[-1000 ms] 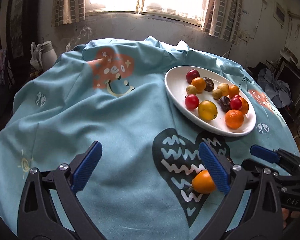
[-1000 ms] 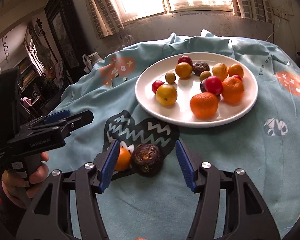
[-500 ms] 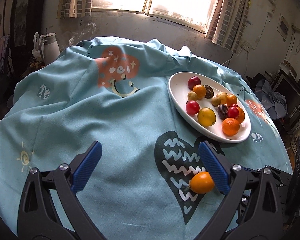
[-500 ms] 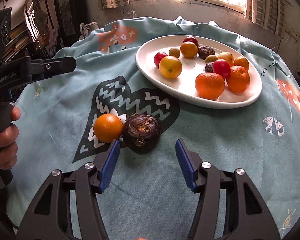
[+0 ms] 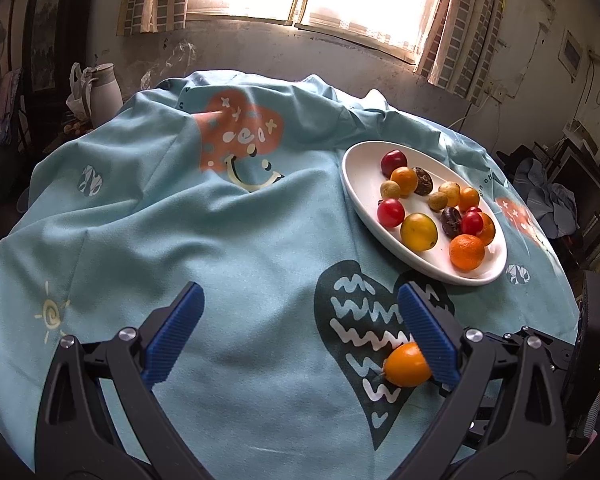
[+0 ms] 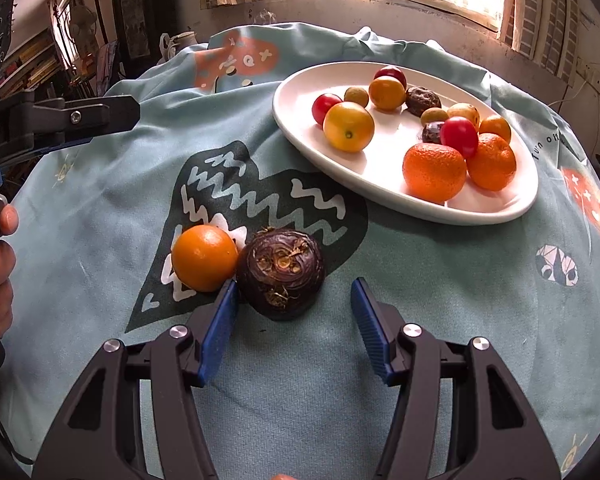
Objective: Organize fruits
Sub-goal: 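Grasp the dark brown fruit with the right gripper while the left grasps a small orange, then carry the brown fruit and orange onto the white plate and open both grippers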
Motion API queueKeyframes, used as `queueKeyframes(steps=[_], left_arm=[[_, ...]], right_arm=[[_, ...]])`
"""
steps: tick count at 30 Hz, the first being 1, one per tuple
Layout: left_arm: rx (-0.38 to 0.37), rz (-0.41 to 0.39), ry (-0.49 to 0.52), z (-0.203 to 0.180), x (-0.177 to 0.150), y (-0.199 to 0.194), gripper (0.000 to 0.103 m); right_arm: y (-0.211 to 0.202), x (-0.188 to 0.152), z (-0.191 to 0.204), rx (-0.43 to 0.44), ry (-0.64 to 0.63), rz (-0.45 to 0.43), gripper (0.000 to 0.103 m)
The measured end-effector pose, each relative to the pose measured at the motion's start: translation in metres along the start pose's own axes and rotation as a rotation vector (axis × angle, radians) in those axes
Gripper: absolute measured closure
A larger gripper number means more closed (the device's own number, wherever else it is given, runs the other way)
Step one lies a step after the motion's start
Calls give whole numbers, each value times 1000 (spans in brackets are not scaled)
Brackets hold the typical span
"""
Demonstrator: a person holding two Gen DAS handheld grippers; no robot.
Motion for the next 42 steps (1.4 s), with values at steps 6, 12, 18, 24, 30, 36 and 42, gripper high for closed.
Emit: queueKeyframes(steps=[6,12,18,24,30,36,42], left_arm=[[-6,11,-2,1,-1,1,4],[-3,15,4,0,-2,3,4],[7,31,15,1,-5,8,4],[-98,48,78,-21,-14,10,4],[-167,41,339,-72,-37,6,21],[-211,112,431,-88,-58,19,45],[-206,120,466,-94,-66,28,53]], right_arm=[[10,7,4,-19,-40,3,44],[12,9,6,-34,-44,-7,47],[5,5,4,-4,-9,-18,58],[-20,0,-23,30,165,-52,58],[-40,-13,-44,27,270,-66,58],[-49,-19,-53,18,307,-77,58],[-51,-19,-52,22,312,-75,58]])
Point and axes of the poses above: each gripper's, at about its wrist camera, not at the fingertips, and y roughly the way its jaws point, z to its left, x to its top, the point moved 4 cm from there along y, roughly the way its jaws point, and after that the axes turned 7 degrees about -z, right-handed, at the moved point
